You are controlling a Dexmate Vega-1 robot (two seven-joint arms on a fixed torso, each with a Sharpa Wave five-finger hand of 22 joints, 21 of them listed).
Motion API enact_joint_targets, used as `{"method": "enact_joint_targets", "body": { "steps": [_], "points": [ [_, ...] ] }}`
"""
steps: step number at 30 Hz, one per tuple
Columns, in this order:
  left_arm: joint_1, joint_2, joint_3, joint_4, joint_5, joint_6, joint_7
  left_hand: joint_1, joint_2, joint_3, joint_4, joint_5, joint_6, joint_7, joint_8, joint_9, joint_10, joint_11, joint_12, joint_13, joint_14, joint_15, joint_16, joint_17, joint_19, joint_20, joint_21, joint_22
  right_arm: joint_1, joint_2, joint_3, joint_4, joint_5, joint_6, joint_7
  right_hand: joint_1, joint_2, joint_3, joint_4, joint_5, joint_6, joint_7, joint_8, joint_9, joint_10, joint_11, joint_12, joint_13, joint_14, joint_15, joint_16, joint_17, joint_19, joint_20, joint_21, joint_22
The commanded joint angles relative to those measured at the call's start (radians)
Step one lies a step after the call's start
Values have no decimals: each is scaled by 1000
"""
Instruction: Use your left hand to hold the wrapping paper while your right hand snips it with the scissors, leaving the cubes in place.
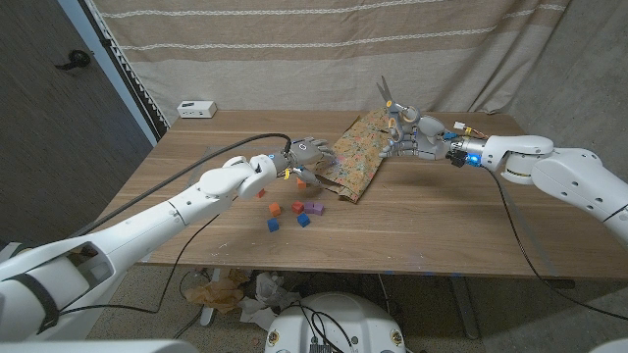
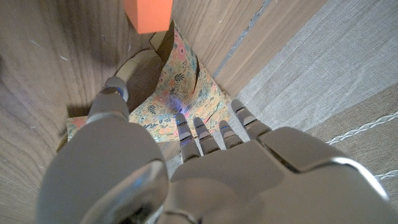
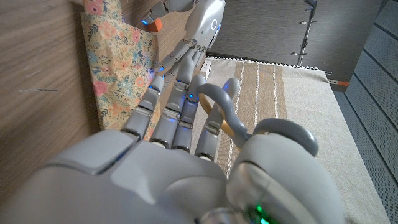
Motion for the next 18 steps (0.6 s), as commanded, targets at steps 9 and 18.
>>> {"method": "enact_joint_targets", "body": {
  "steps": [9,18],
  "points": [
    [-17,-25,34,59,10,-11,40,40,23,24,-3,12,-3,-3,1,4,-6,-4,11,-3,-1,-93,5,-2,2,-10,-8,3,1,-2,1,6,7,-1,14,-1,7,-6,-4,1,-165,183,-7,4,4,-2,41,3,-1,-74,1,2,9,4,-3,1],
    [-1,-31,41,67,55,34,112,100,58,55,-10,14,-27,0,-4,4,-9,-3,18,-13,1,-95,9,-4,10,-17,-15,3,-9,0,11,-1,14,0,-5,2,10,-6,-7,1,-152,179,-7,4,9,-4,45,-6,7,-79,2,1,12,6,-6,1]
  ]
}}
